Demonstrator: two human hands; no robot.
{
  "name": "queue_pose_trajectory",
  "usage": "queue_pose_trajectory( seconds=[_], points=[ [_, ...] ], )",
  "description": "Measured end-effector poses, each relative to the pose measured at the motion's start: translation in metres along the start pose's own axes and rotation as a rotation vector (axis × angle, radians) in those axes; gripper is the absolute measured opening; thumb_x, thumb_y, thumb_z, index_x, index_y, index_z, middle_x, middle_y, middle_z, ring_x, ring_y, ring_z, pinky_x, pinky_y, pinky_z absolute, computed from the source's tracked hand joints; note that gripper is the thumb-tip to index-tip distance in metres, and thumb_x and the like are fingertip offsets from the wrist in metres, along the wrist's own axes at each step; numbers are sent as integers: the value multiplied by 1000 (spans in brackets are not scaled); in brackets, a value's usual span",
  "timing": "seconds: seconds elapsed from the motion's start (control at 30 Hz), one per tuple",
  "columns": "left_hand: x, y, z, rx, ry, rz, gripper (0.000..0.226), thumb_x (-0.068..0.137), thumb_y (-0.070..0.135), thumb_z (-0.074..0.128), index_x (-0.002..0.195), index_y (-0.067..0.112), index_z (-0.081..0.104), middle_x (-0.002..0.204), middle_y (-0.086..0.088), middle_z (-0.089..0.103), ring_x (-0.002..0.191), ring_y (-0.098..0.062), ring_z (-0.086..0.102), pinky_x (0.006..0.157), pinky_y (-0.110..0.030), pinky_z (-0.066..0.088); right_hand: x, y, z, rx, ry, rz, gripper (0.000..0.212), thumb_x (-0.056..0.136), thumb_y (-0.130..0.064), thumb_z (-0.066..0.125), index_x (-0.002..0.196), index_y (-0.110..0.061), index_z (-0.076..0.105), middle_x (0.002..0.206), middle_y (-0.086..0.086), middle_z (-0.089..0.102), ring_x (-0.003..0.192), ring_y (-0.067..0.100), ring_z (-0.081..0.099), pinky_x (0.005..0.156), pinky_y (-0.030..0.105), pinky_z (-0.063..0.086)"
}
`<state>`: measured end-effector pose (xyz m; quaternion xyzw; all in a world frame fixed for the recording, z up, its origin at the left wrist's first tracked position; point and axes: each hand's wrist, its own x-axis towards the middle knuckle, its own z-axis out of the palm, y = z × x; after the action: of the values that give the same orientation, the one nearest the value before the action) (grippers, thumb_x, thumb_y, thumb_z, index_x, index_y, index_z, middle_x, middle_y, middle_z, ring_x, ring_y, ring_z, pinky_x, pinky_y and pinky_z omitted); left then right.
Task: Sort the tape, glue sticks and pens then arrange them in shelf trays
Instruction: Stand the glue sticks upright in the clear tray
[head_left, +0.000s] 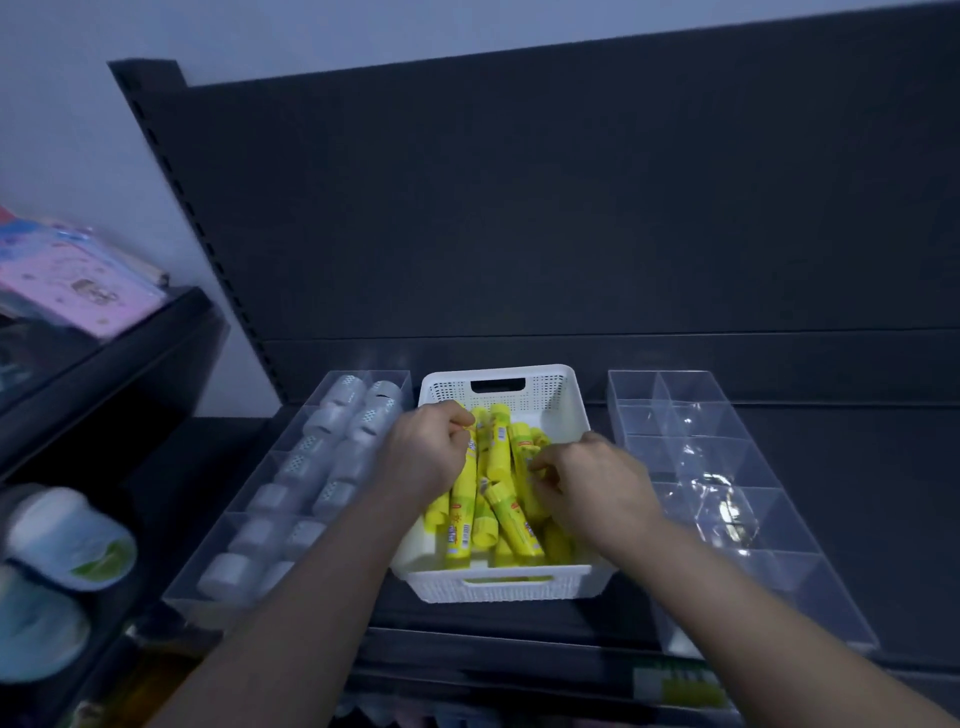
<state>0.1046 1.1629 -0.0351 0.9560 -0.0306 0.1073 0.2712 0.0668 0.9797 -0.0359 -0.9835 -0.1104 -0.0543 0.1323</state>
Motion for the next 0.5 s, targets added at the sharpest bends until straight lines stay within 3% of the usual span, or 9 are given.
queue_pose_trajectory(
  seconds=[0.1, 0.2, 0.3, 0.5],
  points=[
    [2, -3, -5, -13, 6, 16, 24, 88, 11, 56, 106, 18, 71, 102, 1, 73, 99, -19, 66, 88, -28, 48, 8, -11, -1, -108, -37, -22, 23, 92, -33, 45, 103, -24, 63, 103, 2, 65, 112, 24, 49, 77, 32, 43],
    [4, -9, -9, -1, -1, 2, 25, 91, 13, 54, 108, 22, 70, 108, 4, 72, 104, -17, 63, 89, -28, 47, 18, -17, -1, -161, -121, 0, 30, 93, -41, 44, 110, -20, 58, 113, 3, 60, 118, 26, 43, 85, 36, 41],
    [5, -11, -12, 15, -30, 18, 25, 93, 15, 53, 110, 23, 69, 109, 5, 71, 105, -17, 63, 89, -28, 48, 24, -19, -1, -183, -181, 25, 35, 92, -47, 45, 115, -22, 53, 118, 3, 59, 118, 27, 43, 89, 39, 40],
    [14, -4, -10, 68, -132, 124, 29, 92, 16, 48, 108, 29, 68, 105, 4, 70, 101, -21, 62, 80, -31, 51, 19, -22, -2, -197, -162, 43, 44, 86, -36, 51, 130, -34, 46, 123, 0, 57, 119, 26, 49, 91, 37, 42]
  ],
)
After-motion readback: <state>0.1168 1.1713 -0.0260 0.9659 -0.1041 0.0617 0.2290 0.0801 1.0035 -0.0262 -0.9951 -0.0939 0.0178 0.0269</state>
